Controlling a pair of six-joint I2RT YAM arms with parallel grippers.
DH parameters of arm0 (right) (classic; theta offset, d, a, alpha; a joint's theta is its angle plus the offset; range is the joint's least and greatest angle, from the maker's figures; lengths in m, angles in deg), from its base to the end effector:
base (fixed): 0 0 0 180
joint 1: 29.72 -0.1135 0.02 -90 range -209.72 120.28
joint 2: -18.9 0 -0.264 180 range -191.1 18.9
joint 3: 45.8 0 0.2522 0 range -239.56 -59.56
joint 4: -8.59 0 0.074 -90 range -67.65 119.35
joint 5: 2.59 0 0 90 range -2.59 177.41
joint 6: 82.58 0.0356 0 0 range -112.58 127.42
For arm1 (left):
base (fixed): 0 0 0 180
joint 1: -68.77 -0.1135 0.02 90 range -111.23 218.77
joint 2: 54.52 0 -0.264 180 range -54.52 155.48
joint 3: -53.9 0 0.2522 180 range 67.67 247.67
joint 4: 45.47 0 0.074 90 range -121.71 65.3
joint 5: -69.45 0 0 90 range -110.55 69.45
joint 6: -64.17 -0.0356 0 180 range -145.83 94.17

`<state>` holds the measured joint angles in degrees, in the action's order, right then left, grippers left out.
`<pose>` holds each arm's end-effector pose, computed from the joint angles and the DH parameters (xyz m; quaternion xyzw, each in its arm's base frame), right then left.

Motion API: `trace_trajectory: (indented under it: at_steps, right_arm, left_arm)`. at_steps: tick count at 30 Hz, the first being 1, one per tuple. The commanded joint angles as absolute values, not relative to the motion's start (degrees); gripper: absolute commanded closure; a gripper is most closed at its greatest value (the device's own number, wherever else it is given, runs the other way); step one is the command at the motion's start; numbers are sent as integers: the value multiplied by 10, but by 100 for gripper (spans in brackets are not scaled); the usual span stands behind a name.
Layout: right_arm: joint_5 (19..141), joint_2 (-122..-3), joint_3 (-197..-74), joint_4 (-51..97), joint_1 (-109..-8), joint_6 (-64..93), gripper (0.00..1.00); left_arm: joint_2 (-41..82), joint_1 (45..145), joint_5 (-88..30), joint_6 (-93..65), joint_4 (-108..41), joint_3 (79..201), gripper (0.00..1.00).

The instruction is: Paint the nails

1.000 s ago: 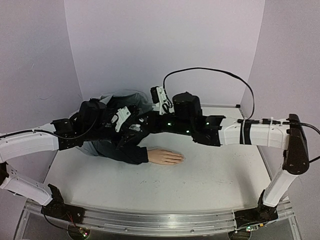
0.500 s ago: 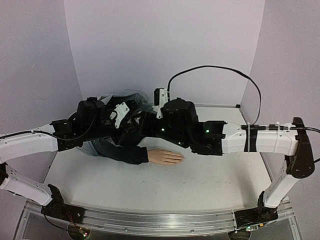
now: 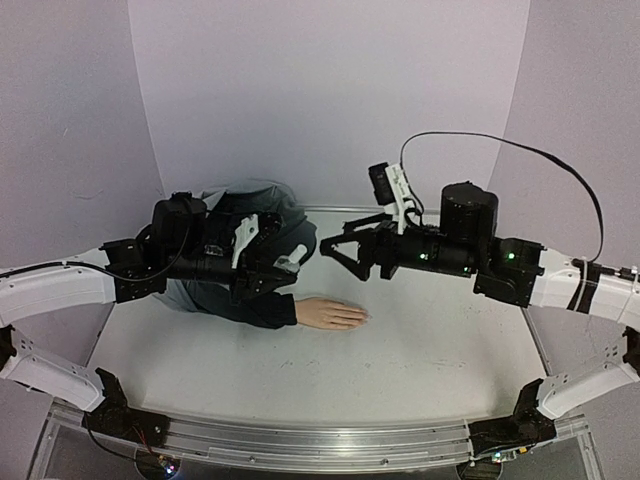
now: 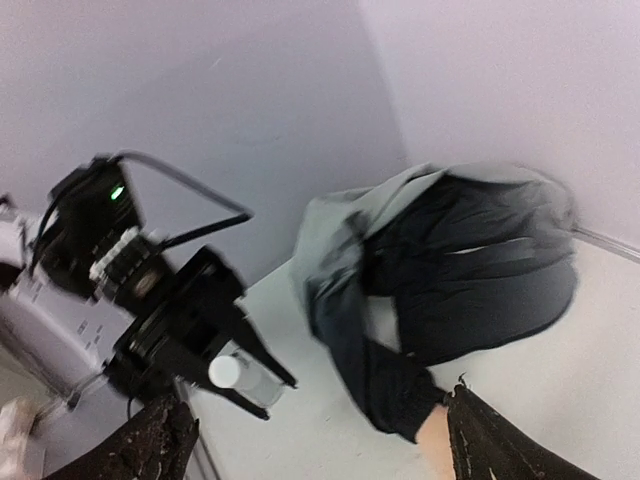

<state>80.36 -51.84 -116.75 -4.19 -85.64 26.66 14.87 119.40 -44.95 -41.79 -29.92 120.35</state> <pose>0.1598 0.2440 0.3882 -0.2412 0.5747 0.5067 0.5957 0.1662 -0.2257 0.3139 0.5386 0.5952 -0.3339 0.4941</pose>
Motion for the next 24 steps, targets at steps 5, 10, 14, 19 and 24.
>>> trace_trajectory:
  at_steps: [5, 10, 14, 19, 24]
  right_arm:
    - [558, -591, -1213, -69, -854, 181, 29]
    - [509, -599, -1208, -114, -852, 195, 33]
    - [475, -617, -1226, -134, -852, 206, 40]
    - [465, -643, -1256, -142, -852, 212, 50]
    - [462, -662, -1273, -143, -852, 214, 72]
  left_arm:
    - [153, 1194, -629, -391, -338, 1231, 100]
    - [154, 1195, -627, -390, -338, 1230, 100]
    - [158, 1195, -626, -389, -337, 1231, 100]
    - [158, 1195, -626, -388, -336, 1232, 100]
    - [154, 1196, -623, -392, -336, 1230, 100]
